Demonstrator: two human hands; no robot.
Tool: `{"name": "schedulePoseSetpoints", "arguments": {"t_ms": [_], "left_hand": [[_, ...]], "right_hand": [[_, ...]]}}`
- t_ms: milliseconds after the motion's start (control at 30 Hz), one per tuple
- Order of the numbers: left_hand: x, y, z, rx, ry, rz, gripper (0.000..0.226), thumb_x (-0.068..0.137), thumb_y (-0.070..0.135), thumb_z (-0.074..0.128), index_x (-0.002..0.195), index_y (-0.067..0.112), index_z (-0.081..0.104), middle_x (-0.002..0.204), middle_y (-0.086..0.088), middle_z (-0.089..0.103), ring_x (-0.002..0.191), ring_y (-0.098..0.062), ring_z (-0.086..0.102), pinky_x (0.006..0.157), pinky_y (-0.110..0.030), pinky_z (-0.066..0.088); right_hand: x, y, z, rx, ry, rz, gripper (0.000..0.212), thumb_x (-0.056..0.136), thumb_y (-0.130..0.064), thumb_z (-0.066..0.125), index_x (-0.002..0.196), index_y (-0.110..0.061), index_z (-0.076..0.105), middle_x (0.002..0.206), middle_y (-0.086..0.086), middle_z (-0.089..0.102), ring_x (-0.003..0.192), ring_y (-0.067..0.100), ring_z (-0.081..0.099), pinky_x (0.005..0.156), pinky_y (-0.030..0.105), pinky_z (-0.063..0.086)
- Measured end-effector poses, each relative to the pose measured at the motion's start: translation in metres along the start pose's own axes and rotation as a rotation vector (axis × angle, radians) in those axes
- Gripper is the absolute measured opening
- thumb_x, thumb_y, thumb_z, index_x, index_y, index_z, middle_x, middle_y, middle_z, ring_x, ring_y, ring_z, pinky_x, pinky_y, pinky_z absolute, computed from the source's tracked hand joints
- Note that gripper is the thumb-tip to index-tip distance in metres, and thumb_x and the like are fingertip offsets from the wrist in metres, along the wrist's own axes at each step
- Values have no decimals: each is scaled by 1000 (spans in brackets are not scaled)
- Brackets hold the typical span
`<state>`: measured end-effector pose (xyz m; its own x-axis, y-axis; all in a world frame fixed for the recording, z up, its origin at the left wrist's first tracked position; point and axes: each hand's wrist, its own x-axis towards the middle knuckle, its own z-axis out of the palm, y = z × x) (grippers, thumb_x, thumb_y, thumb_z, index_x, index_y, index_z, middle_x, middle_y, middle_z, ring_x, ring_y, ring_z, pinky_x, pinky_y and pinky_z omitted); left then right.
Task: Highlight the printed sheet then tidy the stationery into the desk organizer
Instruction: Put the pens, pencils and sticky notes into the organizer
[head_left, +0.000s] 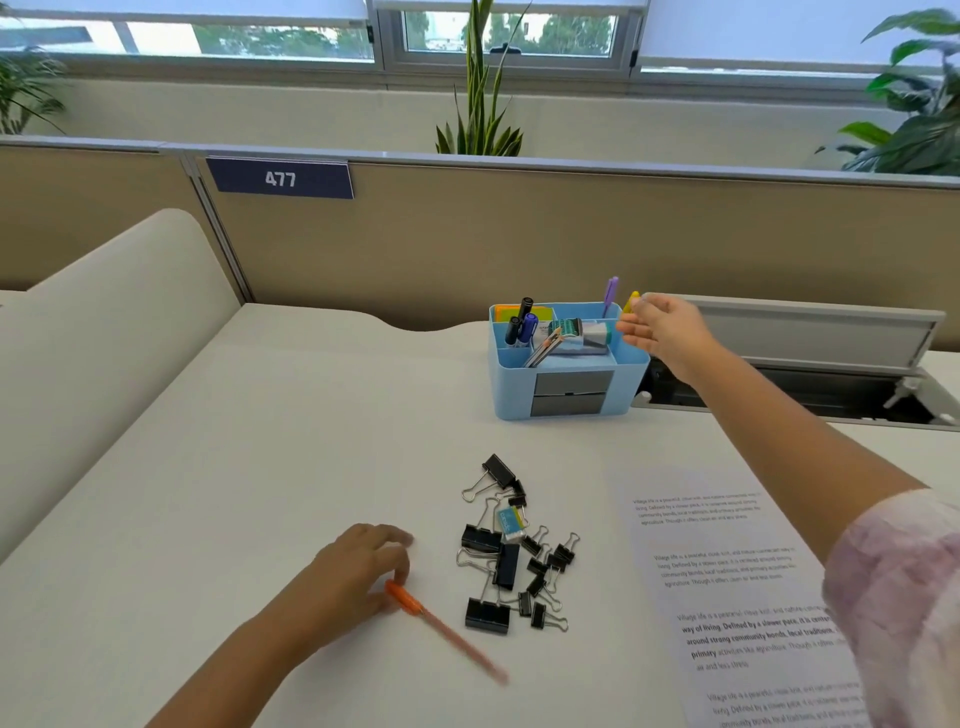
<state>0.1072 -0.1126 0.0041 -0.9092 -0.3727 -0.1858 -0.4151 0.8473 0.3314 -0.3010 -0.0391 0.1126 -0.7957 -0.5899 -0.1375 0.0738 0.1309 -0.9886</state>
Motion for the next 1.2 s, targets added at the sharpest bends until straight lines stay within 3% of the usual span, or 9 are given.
{"name": "schedulePoseSetpoints", "arguments": {"t_ms": [133,267,400,533,667,800,900,1067,1200], "left_hand": [[1,-3,-9,-85,-57,-28,20,81,35,65,73,42,48,113,27,46,109,2,39,88,-12,35],[5,0,-32,-128,-98,-87,24,81,28,64,68,40,48,82,16,59,77,-2,53,68,-17,42],[12,22,-58,-306,17,-77,23,79,20,69,71,37,57,82,8,67,76,-8,60,74,-25,50],[21,65,-82,-497,169,1,21,76,14,72,73,31,62,81,4,66,78,-14,62,77,-32,53],[33,99,-93,-550,233,77,17,76,15,72,73,28,62,79,4,63,71,-10,60,70,-26,52],[43,112,-93,-675,358,49,15,77,14,72,77,24,60,68,5,59,59,-3,52,59,-18,47],[46,120,-90,-747,428,17,25,71,29,73,87,28,53,72,7,60,60,0,56,58,-10,47],[45,106,-68,-660,446,-163,29,70,40,72,87,31,51,76,9,61,67,-6,57,62,-20,45],[38,93,-36,-485,385,-173,27,75,42,70,91,34,50,84,12,59,75,-1,55,69,-24,46]], "right_hand": [[-41,-7,1,-182,-107,-101,27,94,-12,51,119,-4,50,83,8,62,71,15,62,66,22,57],[-102,-8,7,-372,-337,-142,17,91,-11,54,108,-9,57,87,9,65,72,14,64,69,22,58],[-156,13,20,-650,-480,-266,17,88,-16,59,103,-23,61,87,-5,65,72,2,59,64,15,52],[-192,21,38,-665,-560,-295,22,83,-27,66,105,-33,64,92,-18,63,75,-7,55,65,8,46],[-206,23,53,-638,-660,-302,34,82,-29,68,114,-32,57,101,-14,64,84,2,60,70,14,50],[-206,21,53,-495,-624,-259,33,82,-23,68,108,-36,52,90,-12,65,79,4,64,70,18,54],[-201,14,46,-477,-548,-319,33,84,-22,65,112,-33,52,87,-9,64,73,1,62,62,14,52],[-138,-27,19,-489,-221,-537,19,90,-15,56,108,-23,57,85,-2,59,75,6,59,65,13,53],[-77,-57,-1,-480,25,-659,17,95,-8,46,106,-13,59,94,4,61,74,-1,58,63,10,51]]}}
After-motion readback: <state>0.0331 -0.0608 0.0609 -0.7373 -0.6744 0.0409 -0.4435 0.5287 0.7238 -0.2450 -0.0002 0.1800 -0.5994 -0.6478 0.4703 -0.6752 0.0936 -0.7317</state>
